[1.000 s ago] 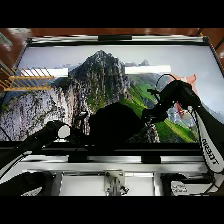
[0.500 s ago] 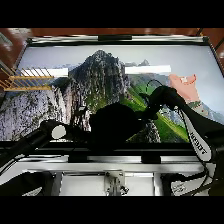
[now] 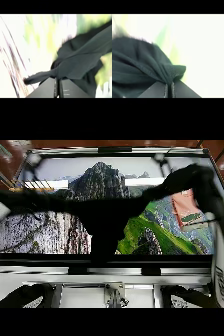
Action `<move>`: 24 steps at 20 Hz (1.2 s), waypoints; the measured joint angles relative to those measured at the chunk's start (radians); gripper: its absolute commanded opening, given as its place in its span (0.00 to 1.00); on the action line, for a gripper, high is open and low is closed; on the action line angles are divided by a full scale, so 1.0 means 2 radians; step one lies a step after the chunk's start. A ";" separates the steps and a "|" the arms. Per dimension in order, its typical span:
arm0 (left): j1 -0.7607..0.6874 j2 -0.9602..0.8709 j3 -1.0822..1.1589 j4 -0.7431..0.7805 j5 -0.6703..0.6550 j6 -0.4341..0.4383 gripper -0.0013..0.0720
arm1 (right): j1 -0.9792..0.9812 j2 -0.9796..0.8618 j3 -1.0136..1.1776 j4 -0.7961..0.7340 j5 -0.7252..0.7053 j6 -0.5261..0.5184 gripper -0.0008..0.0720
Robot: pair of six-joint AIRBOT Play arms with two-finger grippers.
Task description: Fold the shirts.
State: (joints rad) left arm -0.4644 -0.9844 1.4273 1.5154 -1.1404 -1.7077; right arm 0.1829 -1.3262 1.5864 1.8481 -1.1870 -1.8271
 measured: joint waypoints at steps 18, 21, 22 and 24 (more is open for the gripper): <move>-0.006 0.014 0.292 0.000 0.097 0.040 0.07 | 0.001 0.202 0.144 0.108 0.134 -0.011 0.10; 0.010 0.007 0.288 0.046 0.088 0.040 0.07 | 0.001 0.185 0.143 0.105 0.041 0.034 0.10; 0.018 0.000 0.284 0.054 0.080 0.040 0.07 | 0.001 0.175 0.138 0.101 -0.001 0.056 0.10; 0.035 -0.021 0.270 0.066 0.069 0.040 0.07 | 0.001 0.154 0.109 0.095 -0.075 0.092 0.10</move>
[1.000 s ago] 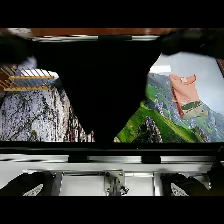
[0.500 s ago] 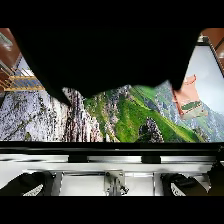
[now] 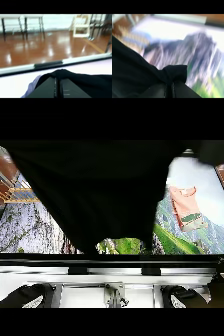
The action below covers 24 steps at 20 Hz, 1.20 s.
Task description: Fold the shirts.
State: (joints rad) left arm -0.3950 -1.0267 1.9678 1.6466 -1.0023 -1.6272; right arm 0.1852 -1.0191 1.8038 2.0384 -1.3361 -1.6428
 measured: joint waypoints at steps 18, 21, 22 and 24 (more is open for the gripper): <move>0.050 -0.320 -0.029 -0.030 -0.184 -0.059 0.78 | -0.018 -0.264 -0.159 0.002 0.240 0.108 0.81; 0.084 -0.294 -0.030 -0.034 -0.286 -0.036 0.78 | -0.056 -0.248 -0.132 -0.035 0.169 0.080 0.81; 0.094 -0.279 -0.037 -0.036 -0.308 -0.033 0.78 | -0.072 -0.241 -0.127 -0.056 0.140 0.072 0.81; 0.109 -0.233 -0.077 -0.045 -0.336 -0.032 1.00 | -0.109 -0.232 -0.121 -0.091 0.084 0.054 0.81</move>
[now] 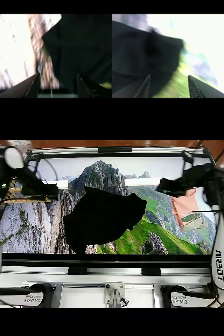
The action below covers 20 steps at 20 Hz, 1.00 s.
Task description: Fold the shirts.
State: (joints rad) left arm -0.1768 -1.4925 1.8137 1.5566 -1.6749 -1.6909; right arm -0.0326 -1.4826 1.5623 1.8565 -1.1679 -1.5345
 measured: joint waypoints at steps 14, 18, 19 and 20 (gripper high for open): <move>-0.049 0.330 -0.635 -0.185 0.278 -0.109 1.00 | -0.079 0.008 -0.068 0.007 -0.047 -0.076 0.81; -0.080 0.300 -0.665 -0.210 0.368 -0.114 1.00 | -0.079 0.008 -0.071 0.012 -0.040 -0.077 0.81; -0.085 0.290 -0.668 -0.213 0.383 -0.115 1.00 | -0.079 0.008 -0.071 0.013 -0.040 -0.077 0.81; -0.087 0.280 -0.670 -0.215 0.401 -0.116 1.00 | -0.079 0.008 -0.072 0.013 -0.041 -0.077 0.81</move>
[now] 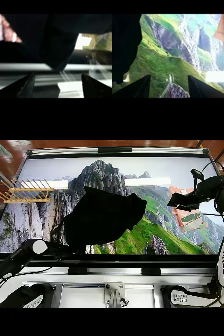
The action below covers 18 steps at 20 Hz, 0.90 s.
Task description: Fold the shirts.
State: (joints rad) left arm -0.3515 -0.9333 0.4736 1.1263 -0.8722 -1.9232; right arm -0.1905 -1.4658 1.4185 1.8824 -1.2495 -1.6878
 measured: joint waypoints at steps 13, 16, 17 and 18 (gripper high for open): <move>-0.010 -0.072 0.004 -0.024 0.041 0.042 0.07 | 0.037 -0.043 -0.001 0.068 -0.034 -0.009 0.95; -0.010 -0.069 0.027 0.007 -0.001 0.058 0.07 | 0.083 -0.088 -0.001 0.078 -0.016 -0.009 0.95; -0.011 -0.065 0.037 0.017 -0.006 0.062 0.07 | 0.096 -0.104 -0.001 0.082 -0.009 -0.008 0.95; -0.010 -0.060 0.044 0.028 -0.019 0.064 0.07 | 0.109 -0.120 -0.001 0.085 0.001 -0.005 0.95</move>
State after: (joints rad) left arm -0.3725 -1.0538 0.5617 1.1831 -0.9104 -1.7954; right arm 0.0273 -1.7061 1.4170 2.0521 -1.2476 -1.6974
